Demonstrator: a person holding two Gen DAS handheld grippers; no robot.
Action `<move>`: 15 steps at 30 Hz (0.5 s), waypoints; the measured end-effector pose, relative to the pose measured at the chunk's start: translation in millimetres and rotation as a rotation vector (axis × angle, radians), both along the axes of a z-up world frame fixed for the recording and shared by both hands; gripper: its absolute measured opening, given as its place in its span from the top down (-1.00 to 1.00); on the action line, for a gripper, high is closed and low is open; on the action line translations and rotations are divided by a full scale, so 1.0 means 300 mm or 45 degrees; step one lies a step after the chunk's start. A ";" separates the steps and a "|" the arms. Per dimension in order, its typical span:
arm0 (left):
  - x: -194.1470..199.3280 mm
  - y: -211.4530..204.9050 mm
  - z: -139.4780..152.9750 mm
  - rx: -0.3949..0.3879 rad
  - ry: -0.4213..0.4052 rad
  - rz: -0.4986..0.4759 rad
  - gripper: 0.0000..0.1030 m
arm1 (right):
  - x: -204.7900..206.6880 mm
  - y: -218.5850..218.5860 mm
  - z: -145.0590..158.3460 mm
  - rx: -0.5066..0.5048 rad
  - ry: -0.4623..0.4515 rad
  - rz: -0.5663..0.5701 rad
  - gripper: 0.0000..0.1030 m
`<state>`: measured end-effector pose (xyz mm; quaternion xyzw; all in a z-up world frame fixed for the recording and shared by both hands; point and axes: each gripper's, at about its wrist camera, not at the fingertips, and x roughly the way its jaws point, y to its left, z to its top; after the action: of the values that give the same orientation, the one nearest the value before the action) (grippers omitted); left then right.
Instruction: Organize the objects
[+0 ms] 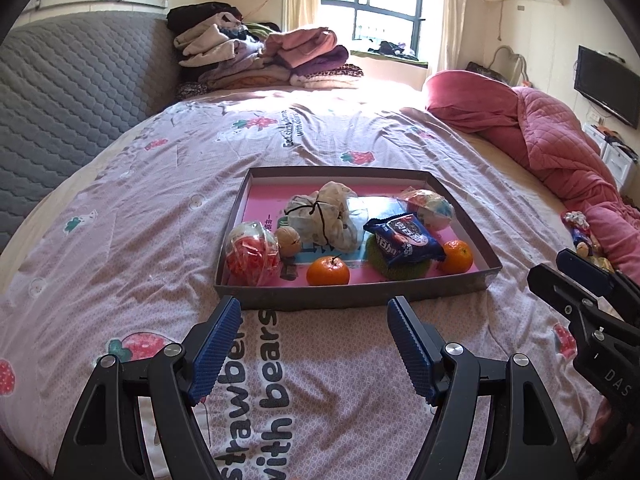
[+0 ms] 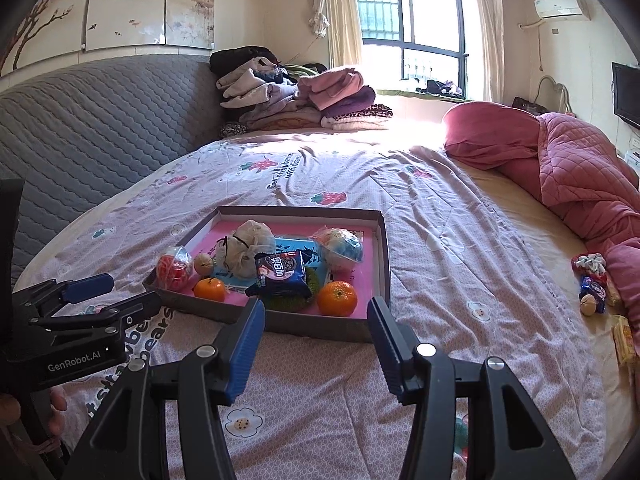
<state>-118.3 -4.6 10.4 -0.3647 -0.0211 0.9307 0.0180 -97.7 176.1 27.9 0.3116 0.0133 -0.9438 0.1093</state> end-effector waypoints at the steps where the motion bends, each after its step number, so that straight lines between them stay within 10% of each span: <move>1: 0.004 -0.001 -0.003 -0.002 0.001 0.002 -0.49 | 0.004 -0.005 -0.005 0.005 -0.007 0.002 -0.03; 15: 0.043 0.000 -0.050 -0.018 -0.018 -0.019 -0.49 | 0.023 -0.034 -0.067 0.005 -0.031 0.017 -0.03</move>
<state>-105.3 -4.5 -4.6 -0.3715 -0.0119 0.9281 0.0221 -90.8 165.8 7.8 0.3232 0.0161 -0.9391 0.1152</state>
